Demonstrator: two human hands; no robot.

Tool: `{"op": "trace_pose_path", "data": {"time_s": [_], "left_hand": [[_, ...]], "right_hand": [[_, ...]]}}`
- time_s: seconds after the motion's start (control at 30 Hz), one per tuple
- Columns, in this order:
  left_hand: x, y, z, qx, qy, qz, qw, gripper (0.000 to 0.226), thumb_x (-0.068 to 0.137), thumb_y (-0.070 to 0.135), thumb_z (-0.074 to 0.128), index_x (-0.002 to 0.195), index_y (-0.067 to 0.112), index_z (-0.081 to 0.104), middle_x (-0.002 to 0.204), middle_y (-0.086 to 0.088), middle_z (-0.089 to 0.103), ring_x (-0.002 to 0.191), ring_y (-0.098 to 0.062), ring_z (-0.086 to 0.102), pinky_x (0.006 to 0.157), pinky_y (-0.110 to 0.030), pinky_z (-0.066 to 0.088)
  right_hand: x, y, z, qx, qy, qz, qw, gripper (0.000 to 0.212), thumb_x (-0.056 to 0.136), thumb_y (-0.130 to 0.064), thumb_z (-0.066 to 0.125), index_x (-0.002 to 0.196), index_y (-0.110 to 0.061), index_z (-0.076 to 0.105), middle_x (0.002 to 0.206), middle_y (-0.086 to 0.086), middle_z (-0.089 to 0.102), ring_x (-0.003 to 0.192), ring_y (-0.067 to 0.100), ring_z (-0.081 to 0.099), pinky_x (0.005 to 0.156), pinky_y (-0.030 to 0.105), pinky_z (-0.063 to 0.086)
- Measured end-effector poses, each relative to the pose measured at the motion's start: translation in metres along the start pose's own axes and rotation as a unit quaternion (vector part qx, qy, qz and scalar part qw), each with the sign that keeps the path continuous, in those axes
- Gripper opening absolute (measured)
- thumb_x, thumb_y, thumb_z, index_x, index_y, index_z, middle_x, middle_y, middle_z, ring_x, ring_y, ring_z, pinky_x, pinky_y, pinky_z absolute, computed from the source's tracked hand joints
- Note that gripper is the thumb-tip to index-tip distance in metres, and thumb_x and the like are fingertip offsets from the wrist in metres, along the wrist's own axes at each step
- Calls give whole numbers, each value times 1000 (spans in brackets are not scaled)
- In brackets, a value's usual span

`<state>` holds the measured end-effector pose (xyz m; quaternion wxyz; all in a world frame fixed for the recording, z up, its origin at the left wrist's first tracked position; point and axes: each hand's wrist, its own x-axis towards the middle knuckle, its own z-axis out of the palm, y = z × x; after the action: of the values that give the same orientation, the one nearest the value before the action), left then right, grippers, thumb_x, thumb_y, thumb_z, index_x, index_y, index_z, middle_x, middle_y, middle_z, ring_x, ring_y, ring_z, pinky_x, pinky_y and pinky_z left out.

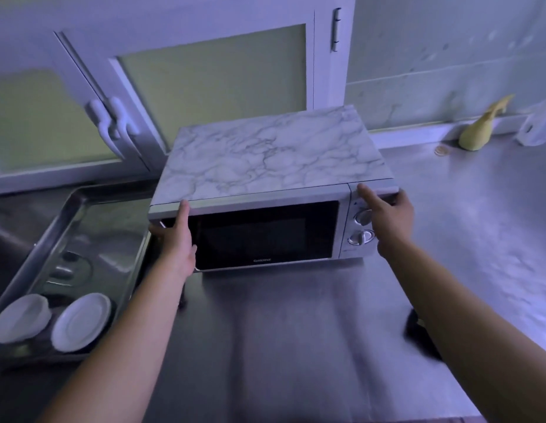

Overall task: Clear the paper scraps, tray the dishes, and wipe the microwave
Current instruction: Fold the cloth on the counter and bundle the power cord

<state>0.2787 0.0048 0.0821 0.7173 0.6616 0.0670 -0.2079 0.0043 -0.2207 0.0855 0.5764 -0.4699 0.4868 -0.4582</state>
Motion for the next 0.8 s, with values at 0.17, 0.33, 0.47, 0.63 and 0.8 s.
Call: {"op": "trace_pose_path", "data": {"time_s": [0.17,0.33,0.47,0.63,0.8], "left_hand": [[21,16,2,14,-5,1,1000,106,76,63,74,154,40,5,162,7,18,143,-23,32,108,-53,37],[31,22,10,27,-16,-3,999,109,72,66,75,153,41,6,161,10,16,141,-22,33,103,-50,41],[38,26,17,50,-10,-20,998,108,74,69,72,154,41,4,164,8,12,141,-23,34,106,-48,41],[38,29,12,45,-31,-25,998,105,74,66,75,152,45,8,163,10,12,143,-24,32,105,-57,42],[33,11,-20,10,-59,-9,998,79,88,42,69,151,37,22,157,4,31,134,-21,40,105,-54,38]], "right_hand": [[-9,-3,17,10,-4,3,1000,37,75,-33,87,97,-16,63,81,-5,69,58,2,66,45,15,47],[3,-13,25,-16,-10,28,999,40,74,-36,87,98,-14,64,86,6,73,64,19,66,55,26,52],[11,-18,31,-23,-5,20,1000,37,74,-34,87,94,-15,63,69,-6,71,54,11,64,47,19,49],[7,-22,33,-72,-14,18,997,43,80,-40,81,105,-13,59,80,-2,69,48,0,62,48,17,47],[-33,6,-1,-113,5,73,991,53,91,-48,67,133,-19,52,121,0,58,107,19,60,90,39,48]]}}
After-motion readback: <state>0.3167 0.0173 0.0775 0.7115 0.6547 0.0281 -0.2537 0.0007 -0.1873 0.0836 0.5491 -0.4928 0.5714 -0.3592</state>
